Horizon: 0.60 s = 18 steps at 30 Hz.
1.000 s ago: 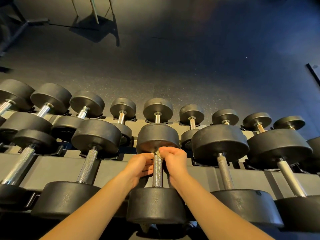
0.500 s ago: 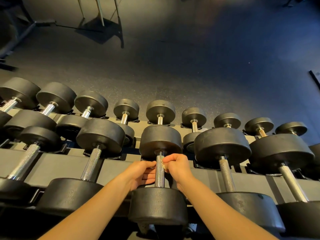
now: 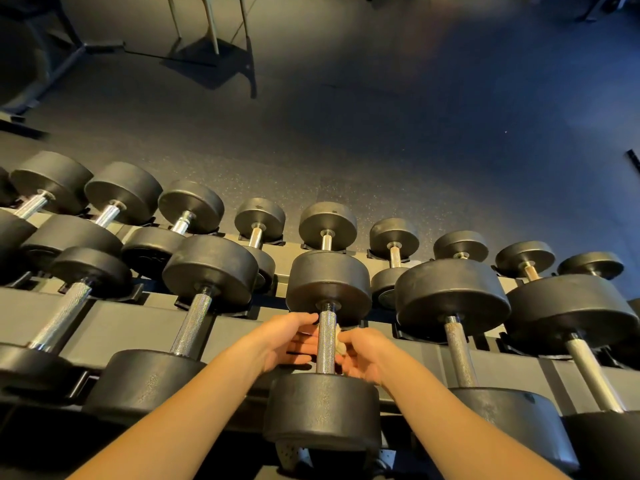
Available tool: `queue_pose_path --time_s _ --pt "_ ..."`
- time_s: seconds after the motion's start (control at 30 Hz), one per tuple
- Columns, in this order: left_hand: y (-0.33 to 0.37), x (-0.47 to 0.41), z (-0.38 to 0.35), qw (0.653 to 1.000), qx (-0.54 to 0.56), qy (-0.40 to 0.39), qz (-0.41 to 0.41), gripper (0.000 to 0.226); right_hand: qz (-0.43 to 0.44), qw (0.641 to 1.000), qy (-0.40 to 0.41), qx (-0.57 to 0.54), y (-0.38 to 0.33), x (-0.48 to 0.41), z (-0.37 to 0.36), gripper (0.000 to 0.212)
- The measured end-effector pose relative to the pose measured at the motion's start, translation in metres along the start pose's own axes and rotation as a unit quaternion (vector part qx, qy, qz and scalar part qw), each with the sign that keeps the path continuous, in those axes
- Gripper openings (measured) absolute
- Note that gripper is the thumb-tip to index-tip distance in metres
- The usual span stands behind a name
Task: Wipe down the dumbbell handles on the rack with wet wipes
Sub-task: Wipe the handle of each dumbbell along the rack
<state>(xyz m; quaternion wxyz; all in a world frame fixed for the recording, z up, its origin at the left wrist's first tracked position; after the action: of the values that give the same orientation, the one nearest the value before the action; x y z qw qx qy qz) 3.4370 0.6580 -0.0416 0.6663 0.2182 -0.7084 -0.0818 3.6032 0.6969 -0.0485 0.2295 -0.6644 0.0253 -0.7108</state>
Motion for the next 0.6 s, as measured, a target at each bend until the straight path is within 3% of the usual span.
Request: queue_pose_path --time_s 0.17,0.27,0.33,0.5,0.6 --pt "0.007 -0.001 -0.007 0.996 -0.036 0.059 -0.047 0.022 0.109 0.986 0.123 -0.018 -0.020 0.004 -0.005 0.018" --pt "0.005 -0.006 -0.011 0.998 0.020 0.056 -0.023 0.016 0.103 0.980 0.133 -0.111 -0.032 0.002 -0.013 0.028" --pt "0.007 -0.004 -0.013 0.997 0.048 0.048 -0.027 0.012 0.110 0.978 0.135 -0.116 -0.038 0.005 -0.016 0.036" --pt "0.011 0.002 -0.017 0.996 0.037 0.056 -0.060 0.021 0.175 0.975 0.118 0.063 -0.032 0.012 -0.010 0.027" --pt "0.010 0.005 -0.017 0.994 0.027 0.060 -0.083 0.018 0.230 0.947 0.091 0.204 -0.029 0.012 -0.008 0.020"
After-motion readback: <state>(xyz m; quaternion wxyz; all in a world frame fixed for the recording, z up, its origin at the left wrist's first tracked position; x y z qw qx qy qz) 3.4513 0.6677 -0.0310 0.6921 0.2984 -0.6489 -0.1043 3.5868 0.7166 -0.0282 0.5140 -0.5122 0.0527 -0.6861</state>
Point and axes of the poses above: each hand's wrist, its own x-axis away from the middle knuckle, its own z-axis out of the back of the hand, y = z × x, the point moved 2 cm from there along -x, towards the middle knuckle, and after that the axes turned 5 degrees about y, right-handed, at the moved point
